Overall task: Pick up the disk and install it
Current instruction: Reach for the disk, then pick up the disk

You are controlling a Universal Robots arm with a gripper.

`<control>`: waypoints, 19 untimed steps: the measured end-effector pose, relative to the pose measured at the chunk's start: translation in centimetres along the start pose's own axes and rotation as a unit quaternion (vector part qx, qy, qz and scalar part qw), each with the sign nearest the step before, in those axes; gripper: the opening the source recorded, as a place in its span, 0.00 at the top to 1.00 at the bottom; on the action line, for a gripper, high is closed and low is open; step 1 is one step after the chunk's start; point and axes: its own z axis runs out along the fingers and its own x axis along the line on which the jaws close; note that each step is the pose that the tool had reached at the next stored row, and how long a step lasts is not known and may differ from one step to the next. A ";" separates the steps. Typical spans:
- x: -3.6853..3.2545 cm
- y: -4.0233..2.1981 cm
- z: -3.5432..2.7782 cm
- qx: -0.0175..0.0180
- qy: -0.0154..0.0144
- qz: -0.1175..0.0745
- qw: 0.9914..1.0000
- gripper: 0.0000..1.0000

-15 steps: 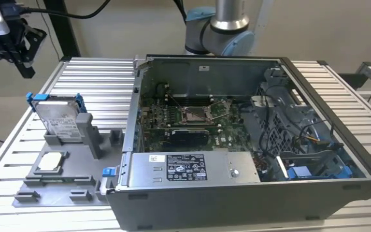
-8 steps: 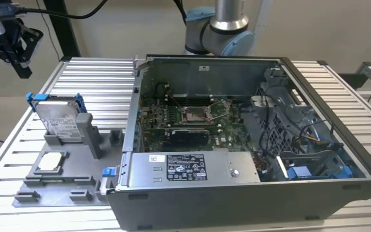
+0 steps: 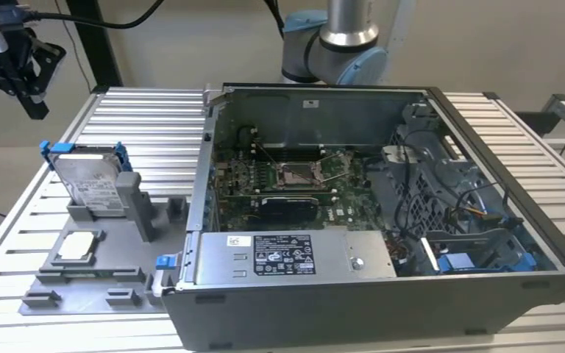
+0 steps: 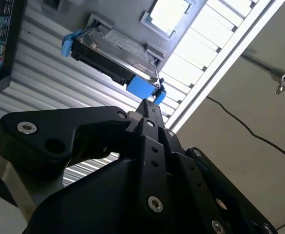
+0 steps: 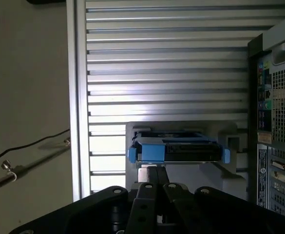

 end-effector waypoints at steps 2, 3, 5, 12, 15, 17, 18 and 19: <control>0.00 0.00 0.00 0.000 0.000 0.000 1.000 1.00; 0.02 0.00 -0.01 0.000 0.000 0.000 1.000 1.00; 0.02 0.01 0.00 0.000 0.000 -0.009 1.000 1.00; 0.02 0.00 0.00 0.000 0.003 -0.072 0.997 1.00; 0.02 0.00 0.00 0.000 0.004 -0.099 0.995 1.00; 0.02 0.00 0.00 0.000 0.005 -0.117 0.993 1.00; 0.02 0.00 0.00 0.000 0.006 -0.126 0.992 1.00; 0.02 0.00 0.00 0.000 0.006 -0.135 0.991 1.00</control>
